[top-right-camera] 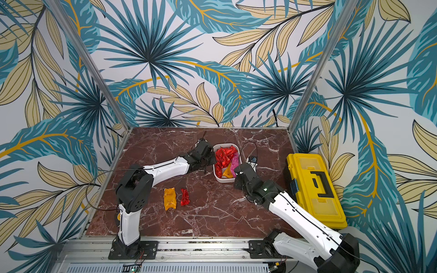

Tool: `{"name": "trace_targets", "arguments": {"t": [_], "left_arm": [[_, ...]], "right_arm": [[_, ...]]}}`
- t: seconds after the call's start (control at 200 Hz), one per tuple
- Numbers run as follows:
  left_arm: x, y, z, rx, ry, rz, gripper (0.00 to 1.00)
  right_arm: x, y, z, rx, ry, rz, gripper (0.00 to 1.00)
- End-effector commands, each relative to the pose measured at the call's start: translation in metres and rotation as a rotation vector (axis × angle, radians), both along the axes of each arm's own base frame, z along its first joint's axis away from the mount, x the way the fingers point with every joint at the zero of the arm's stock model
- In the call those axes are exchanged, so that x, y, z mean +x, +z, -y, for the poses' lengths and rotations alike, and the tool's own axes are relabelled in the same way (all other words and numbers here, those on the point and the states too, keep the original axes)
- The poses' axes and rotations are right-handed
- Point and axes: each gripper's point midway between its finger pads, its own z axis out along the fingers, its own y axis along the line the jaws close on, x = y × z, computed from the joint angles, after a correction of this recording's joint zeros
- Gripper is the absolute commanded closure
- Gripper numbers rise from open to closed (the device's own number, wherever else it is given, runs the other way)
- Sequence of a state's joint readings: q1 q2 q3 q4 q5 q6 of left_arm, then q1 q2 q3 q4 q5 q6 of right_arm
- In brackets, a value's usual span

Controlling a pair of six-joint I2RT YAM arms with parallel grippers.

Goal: Take the tea bags out of the storage box
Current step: Pick up the tea bag from the storage box.

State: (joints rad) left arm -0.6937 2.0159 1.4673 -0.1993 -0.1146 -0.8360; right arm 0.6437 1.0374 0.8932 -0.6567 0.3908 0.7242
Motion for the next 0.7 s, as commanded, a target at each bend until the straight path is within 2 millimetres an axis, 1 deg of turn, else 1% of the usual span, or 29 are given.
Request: {"name": "trace_targets", "arguments": {"t": [0.0,0.095,0.205,0.376,0.396,0.416,0.461,0.496,0.526,0.606,0.696], "left_arm": [[0.01,0.036,0.008,-0.023,-0.009,0.079,1.0],[0.009,0.048,0.01,-0.022,-0.024,0.113,1.0],[0.006,0.072,0.01,-0.031,-0.066,0.189,1.0],[-0.003,0.109,0.002,-0.056,-0.161,0.329,1.0],[-0.006,0.114,0.004,-0.07,-0.192,0.341,1.0],[-0.009,0.118,0.003,-0.076,-0.212,0.357,1.0],[-0.013,0.129,-0.001,-0.087,-0.246,0.392,1.0],[-0.017,0.133,-0.005,-0.092,-0.273,0.408,1.0],[-0.02,0.139,-0.008,-0.098,-0.298,0.426,1.0],[-0.03,0.149,-0.02,-0.092,-0.361,0.463,1.0],[-0.042,0.155,-0.034,-0.065,-0.428,0.504,1.0]], "right_arm": [[-0.004,-0.009,0.002,-0.029,0.015,-0.031,0.51],[-0.003,-0.005,0.001,-0.023,0.019,-0.025,0.51],[-0.002,0.001,0.0,-0.011,0.027,-0.014,0.51],[0.001,0.013,0.002,0.002,0.039,0.01,0.5],[0.001,0.015,0.002,0.002,0.041,0.011,0.46],[0.001,0.017,0.003,0.002,0.043,0.015,0.45],[0.003,0.022,0.003,0.003,0.053,0.025,0.45],[0.003,0.026,0.001,0.005,0.066,0.03,0.45],[0.004,0.029,0.001,0.005,0.076,0.035,0.4],[0.004,0.039,-0.004,0.008,0.116,0.047,0.4],[0.004,0.047,-0.01,0.008,0.175,0.056,0.4]]}}
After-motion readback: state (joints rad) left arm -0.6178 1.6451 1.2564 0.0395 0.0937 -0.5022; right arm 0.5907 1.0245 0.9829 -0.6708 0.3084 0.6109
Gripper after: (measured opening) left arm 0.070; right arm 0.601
